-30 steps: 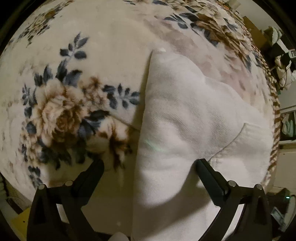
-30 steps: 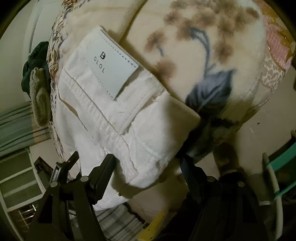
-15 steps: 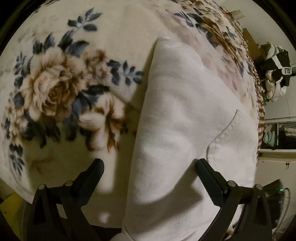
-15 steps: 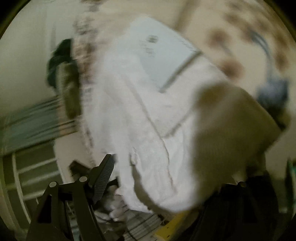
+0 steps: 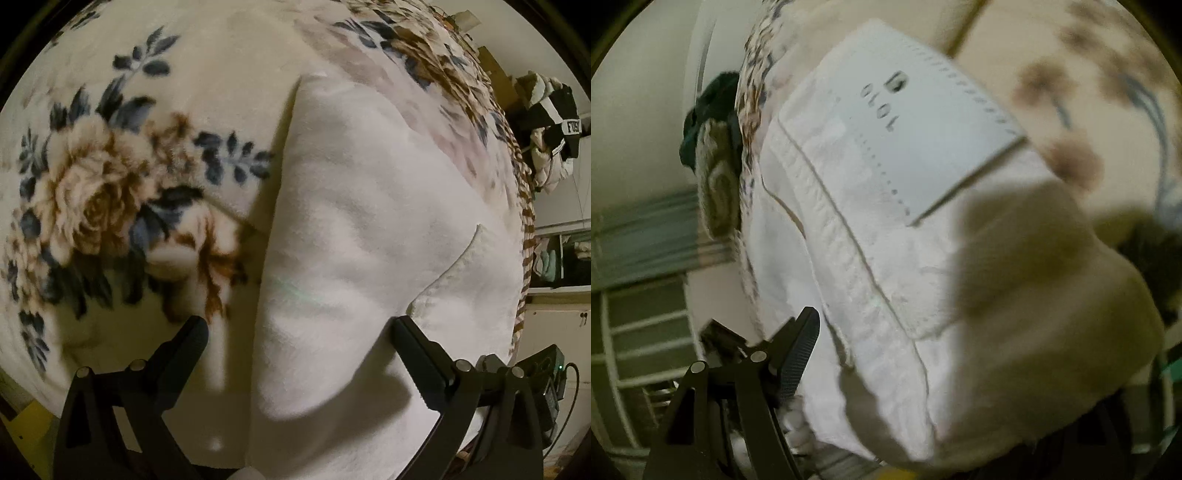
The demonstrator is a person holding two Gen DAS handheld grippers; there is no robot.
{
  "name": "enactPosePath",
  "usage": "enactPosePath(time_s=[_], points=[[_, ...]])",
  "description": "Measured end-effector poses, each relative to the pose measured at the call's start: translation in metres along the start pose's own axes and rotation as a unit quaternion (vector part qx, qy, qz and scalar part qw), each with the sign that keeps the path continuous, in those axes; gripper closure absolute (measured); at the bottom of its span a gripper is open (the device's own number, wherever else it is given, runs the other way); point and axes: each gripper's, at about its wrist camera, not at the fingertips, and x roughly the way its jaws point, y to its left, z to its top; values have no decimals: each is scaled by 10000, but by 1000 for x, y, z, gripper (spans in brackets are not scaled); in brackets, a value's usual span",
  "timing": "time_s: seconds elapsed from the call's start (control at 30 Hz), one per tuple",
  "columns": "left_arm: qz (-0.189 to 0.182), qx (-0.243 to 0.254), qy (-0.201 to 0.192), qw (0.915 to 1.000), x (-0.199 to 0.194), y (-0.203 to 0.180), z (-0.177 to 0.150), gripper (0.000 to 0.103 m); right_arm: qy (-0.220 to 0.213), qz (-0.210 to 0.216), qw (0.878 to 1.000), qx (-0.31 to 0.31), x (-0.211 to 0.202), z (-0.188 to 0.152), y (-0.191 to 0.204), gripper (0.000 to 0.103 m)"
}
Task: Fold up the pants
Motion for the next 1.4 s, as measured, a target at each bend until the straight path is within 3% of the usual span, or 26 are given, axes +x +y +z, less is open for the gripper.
enactPosePath(time_s=[0.13, 0.4, 0.47, 0.5, 0.63, 0.7, 1.13, 1.4], points=[[-41, -48, 0, 10000, 2, 1, 1, 0, 59, -133, 9998, -107, 0, 2, 3, 38], [-91, -96, -71, 9999, 3, -3, 1, 2, 23, -269, 9995, -174, -1, 9, 14, 44], [-233, -19, -143, 9996, 1, -7, 1, 20, -36, -250, 9995, -212, -6, 7, 13, 51], [-502, 70, -227, 9985, -4, -11, 0, 45, -64, -285, 9993, -252, -7, 5, 17, 55], [-616, 91, -384, 9973, -20, -19, -5, 71, -200, -553, 9964, -612, -14, 0, 42, 65], [-771, -51, -432, 9961, -31, -18, -6, 75, -263, -611, 9951, -737, -22, -3, 55, 67], [-933, -130, -644, 9935, -130, -52, 11, 81, -417, -508, 9885, -1361, -92, -18, 149, 71], [-1041, 31, -992, 9896, -198, -75, 72, 82, -679, -431, 9813, -1748, -126, -2, 253, 71]])
